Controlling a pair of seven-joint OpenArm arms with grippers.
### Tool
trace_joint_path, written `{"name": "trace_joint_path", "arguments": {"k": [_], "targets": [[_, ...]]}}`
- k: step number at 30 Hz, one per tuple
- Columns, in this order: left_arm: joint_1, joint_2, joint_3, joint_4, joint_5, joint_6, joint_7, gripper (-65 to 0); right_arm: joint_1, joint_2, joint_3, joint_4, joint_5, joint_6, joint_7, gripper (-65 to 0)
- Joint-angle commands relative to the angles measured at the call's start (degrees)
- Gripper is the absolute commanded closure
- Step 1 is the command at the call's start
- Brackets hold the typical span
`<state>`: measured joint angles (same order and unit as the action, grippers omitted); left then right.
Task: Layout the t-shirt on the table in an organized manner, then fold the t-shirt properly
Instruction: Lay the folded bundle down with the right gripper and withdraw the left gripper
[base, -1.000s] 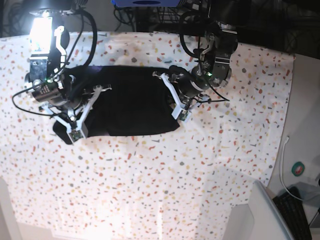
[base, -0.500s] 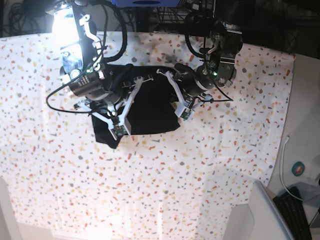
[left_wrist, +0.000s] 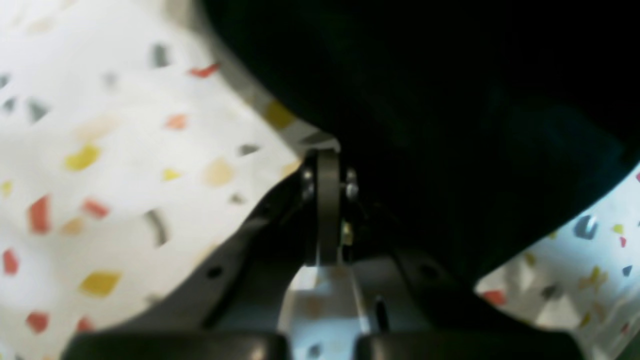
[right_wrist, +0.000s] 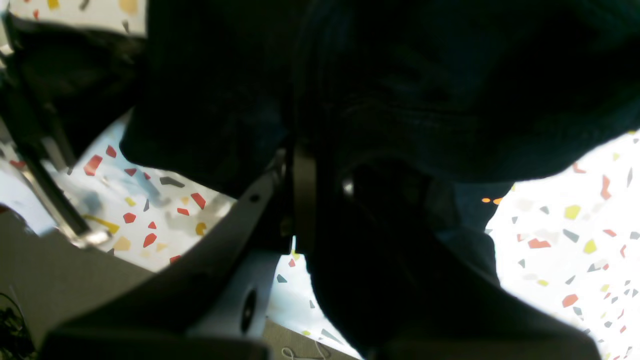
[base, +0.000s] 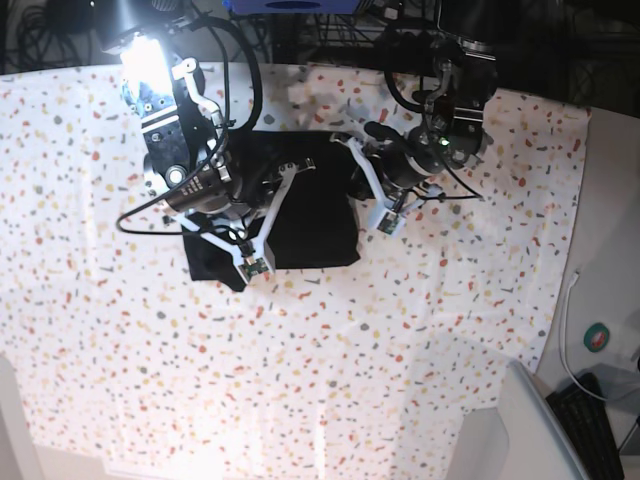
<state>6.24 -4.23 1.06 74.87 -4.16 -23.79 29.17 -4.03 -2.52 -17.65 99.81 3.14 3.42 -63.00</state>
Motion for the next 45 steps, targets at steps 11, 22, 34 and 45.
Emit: {"name": "trace_joint_path", "arguments": {"k": [11,22,34,45], "targets": [[0.8,-0.2,-2.8,1.1,0.8,0.5,-0.3,0.0,0.7,-3.3,-1.1,1.1,0.2,-0.2,-1.0,0.0],[2.4,-0.9,-3.6,3.6,0.4,0.5,-0.3,0.0,1.4,-3.1,-2.6,0.9,0.2,-3.6,-0.8,0.0],[14.7,-5.9,-21.2,23.0,-4.6,0.2,8.6,0.0,1.8,-4.8,-2.9,-4.3,0.6,-3.6,-0.7,0.0],[20.2,-8.4,-42.7,27.0,-8.8,0.1,12.7,0.0,3.5,-5.0,-3.0,-9.3,13.4,-3.6,8.3,-39.0]]}}
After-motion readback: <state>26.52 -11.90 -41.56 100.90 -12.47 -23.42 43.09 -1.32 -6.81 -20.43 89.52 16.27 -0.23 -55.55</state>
